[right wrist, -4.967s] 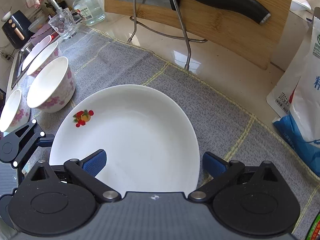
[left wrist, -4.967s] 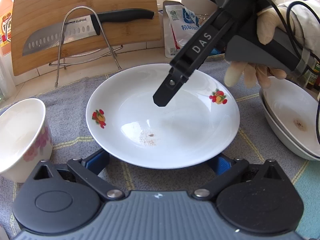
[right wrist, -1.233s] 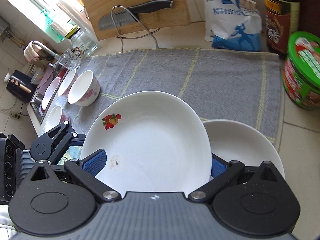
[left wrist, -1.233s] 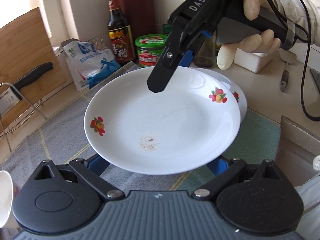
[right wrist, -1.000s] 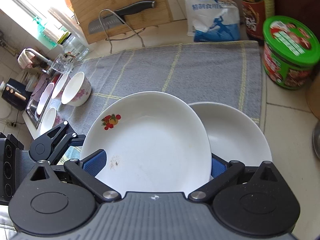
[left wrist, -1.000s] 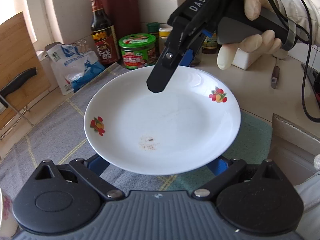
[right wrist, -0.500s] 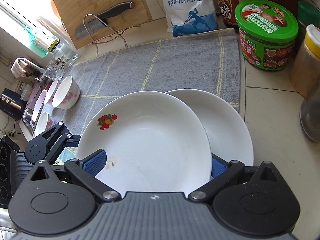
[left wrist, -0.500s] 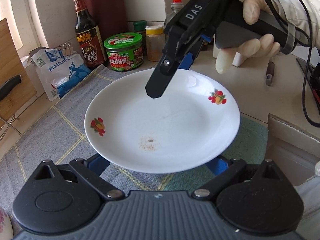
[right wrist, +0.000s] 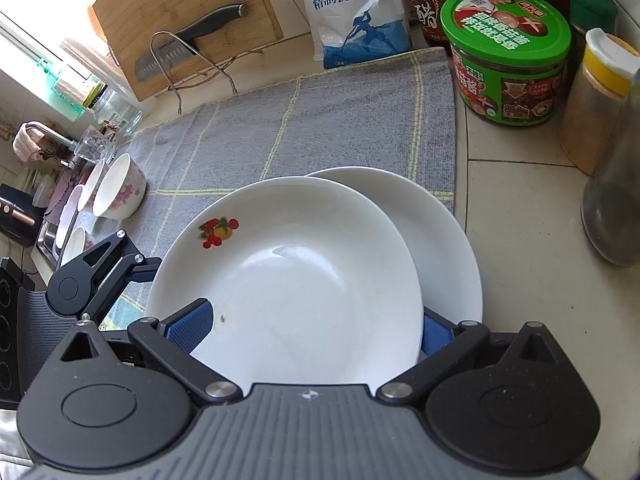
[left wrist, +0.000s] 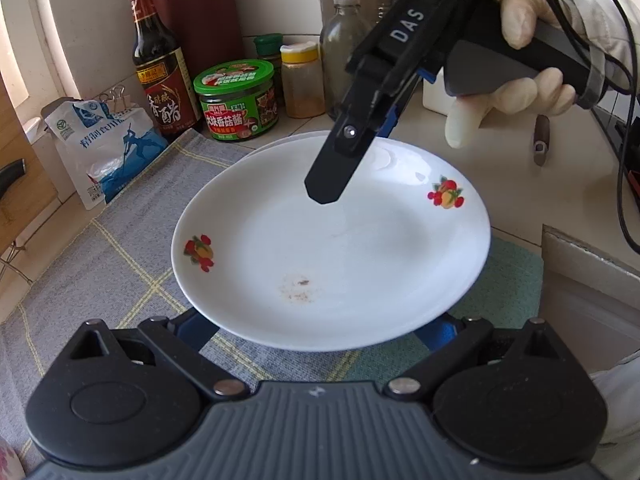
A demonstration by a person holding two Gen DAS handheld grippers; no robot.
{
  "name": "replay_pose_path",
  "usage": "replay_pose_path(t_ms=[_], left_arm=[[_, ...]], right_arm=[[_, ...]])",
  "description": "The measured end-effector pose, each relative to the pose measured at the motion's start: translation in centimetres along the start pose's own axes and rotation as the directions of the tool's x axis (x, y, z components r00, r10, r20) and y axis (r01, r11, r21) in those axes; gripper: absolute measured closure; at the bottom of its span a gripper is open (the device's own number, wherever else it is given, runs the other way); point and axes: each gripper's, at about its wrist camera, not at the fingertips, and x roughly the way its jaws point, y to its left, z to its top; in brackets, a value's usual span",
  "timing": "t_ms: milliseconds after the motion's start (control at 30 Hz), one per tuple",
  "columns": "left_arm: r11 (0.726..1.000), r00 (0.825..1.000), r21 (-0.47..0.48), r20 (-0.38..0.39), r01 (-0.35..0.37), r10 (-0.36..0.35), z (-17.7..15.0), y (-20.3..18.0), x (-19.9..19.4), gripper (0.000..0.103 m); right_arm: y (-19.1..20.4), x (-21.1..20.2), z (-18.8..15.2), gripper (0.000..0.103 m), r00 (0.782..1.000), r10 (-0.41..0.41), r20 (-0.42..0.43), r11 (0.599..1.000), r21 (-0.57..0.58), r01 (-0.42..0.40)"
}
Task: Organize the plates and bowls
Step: 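Lower the flower-print plate onto the plate stack with the right tool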
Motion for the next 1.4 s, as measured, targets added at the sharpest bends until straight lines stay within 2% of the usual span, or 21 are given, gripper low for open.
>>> replay_pose_path(t_ms=[967,1400], left_arm=[[0.996,0.996,0.013,0.006,0.085,-0.085,0.2,0.7,0.9,0.003],[0.996,0.996,0.017,0.03,0.085,-0.086,0.0,0.8,0.5,0.003]], right_arm=[[0.2,-1.9,-2.7,0.0,0.998,-0.053,0.029,0.994,0.092,0.05],[1.5,-2.7,-3.8,0.0,0.99,-0.134,0.044,0.987,0.094,0.129]])
